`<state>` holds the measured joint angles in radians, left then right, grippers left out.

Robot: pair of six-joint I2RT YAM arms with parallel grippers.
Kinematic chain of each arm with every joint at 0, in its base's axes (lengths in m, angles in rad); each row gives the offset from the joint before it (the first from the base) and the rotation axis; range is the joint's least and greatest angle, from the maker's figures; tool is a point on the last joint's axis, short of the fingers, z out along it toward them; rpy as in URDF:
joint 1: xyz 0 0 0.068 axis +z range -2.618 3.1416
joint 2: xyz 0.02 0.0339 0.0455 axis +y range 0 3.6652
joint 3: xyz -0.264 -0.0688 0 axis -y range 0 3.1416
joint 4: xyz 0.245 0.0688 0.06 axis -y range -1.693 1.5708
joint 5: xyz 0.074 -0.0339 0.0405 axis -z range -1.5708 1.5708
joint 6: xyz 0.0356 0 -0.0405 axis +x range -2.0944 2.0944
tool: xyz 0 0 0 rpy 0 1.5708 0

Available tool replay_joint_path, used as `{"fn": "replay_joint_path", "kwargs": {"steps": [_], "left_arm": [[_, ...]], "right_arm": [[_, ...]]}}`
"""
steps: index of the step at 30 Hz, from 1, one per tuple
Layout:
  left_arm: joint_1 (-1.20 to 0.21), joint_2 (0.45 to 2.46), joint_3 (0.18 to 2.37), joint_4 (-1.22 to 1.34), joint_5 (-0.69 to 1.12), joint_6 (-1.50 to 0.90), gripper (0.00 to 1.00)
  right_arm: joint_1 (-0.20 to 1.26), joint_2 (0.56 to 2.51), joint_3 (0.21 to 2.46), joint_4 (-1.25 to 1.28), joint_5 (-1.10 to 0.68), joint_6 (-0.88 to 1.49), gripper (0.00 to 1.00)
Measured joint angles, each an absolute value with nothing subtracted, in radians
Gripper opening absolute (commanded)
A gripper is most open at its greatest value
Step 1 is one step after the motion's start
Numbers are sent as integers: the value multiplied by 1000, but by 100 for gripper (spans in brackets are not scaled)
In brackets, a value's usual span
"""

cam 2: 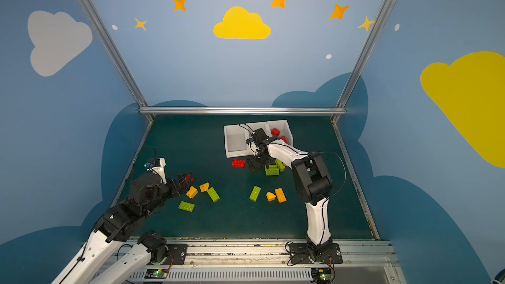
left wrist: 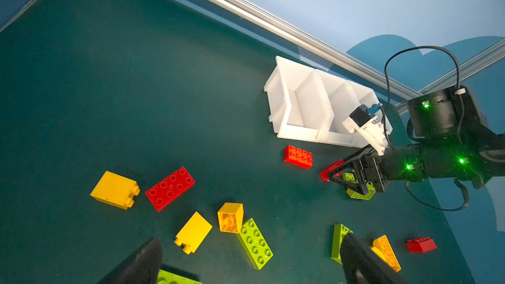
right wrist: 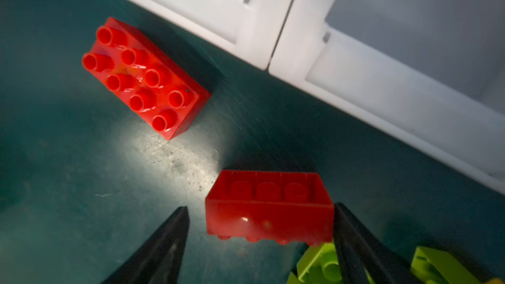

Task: Sort the legos into containers by color
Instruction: Pick up the lego from the center of the table.

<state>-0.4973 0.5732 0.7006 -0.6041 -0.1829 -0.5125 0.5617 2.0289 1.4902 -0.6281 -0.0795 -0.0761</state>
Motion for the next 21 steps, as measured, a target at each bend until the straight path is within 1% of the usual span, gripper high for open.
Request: {"fn": "replay_joint_path", "kwargs": {"steps": [2,5,15,21], "left_arm": [[-492,580,701,-604,-185,-513,100],[-484,590,701,-604,-186,-513,100],[-479,577,701,-604,-185,-513,100],[-478,585,701,-604,-178,-513,100]], "right_arm": [[564,2030,1490,-629,-70,-73,59],[565,2030,1491,-629,-64,-68,56],[561,2017,1516,-676,-31,-37,55],[509,1925,1570,-726,-70,0,55]]}}
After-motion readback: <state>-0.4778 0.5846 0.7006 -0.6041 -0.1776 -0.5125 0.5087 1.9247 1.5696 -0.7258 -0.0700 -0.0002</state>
